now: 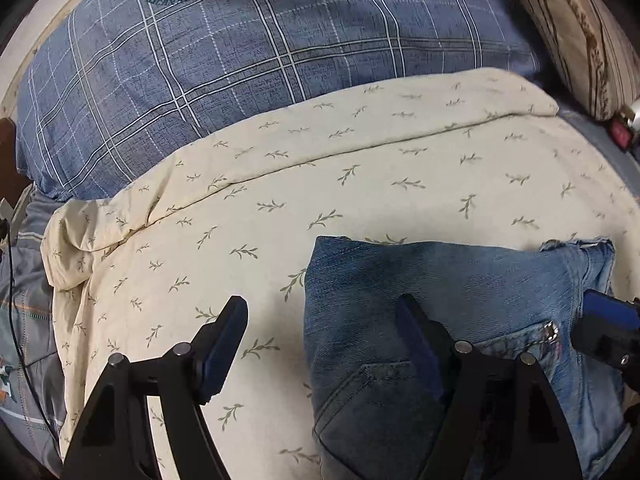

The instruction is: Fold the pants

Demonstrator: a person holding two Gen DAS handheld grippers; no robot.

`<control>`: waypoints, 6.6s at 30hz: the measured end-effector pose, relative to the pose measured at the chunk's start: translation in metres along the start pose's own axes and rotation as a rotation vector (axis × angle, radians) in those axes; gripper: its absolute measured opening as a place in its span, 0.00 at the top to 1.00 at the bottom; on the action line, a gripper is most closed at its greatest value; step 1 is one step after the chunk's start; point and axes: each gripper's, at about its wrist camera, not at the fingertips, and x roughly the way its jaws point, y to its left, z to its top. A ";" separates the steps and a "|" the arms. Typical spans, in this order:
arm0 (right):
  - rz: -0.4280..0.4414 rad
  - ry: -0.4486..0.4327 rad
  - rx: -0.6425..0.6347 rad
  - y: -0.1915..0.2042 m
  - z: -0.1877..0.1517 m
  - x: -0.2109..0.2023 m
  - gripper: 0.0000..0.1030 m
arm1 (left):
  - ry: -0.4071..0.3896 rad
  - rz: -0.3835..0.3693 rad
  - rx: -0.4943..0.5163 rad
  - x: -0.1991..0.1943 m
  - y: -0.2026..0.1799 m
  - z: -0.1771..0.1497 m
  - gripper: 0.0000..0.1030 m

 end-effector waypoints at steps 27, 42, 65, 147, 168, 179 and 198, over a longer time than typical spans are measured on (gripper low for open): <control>-0.022 0.061 -0.175 0.035 -0.080 -0.040 0.49 | -0.049 0.014 -0.052 -0.070 0.006 -0.105 0.24; 0.043 -0.078 -0.070 0.013 -0.068 -0.066 0.45 | -0.148 0.027 -0.116 -0.103 0.025 -0.098 0.24; 0.000 -0.118 0.077 -0.023 -0.049 -0.070 0.38 | -0.079 -0.067 -0.223 -0.075 0.051 -0.095 0.17; 0.010 0.005 0.122 -0.037 -0.043 -0.040 0.33 | -0.010 -0.303 -0.211 -0.049 0.044 -0.077 0.15; 0.127 0.046 0.187 -0.031 -0.047 -0.021 0.24 | 0.051 -0.479 -0.294 -0.034 0.054 -0.082 0.15; 0.063 0.051 0.101 -0.019 -0.050 -0.018 0.29 | 0.044 -0.534 -0.275 -0.030 0.036 -0.067 0.22; -0.032 -0.036 -0.108 0.022 -0.058 -0.023 0.48 | 0.005 -0.497 -0.258 -0.056 0.041 -0.061 0.48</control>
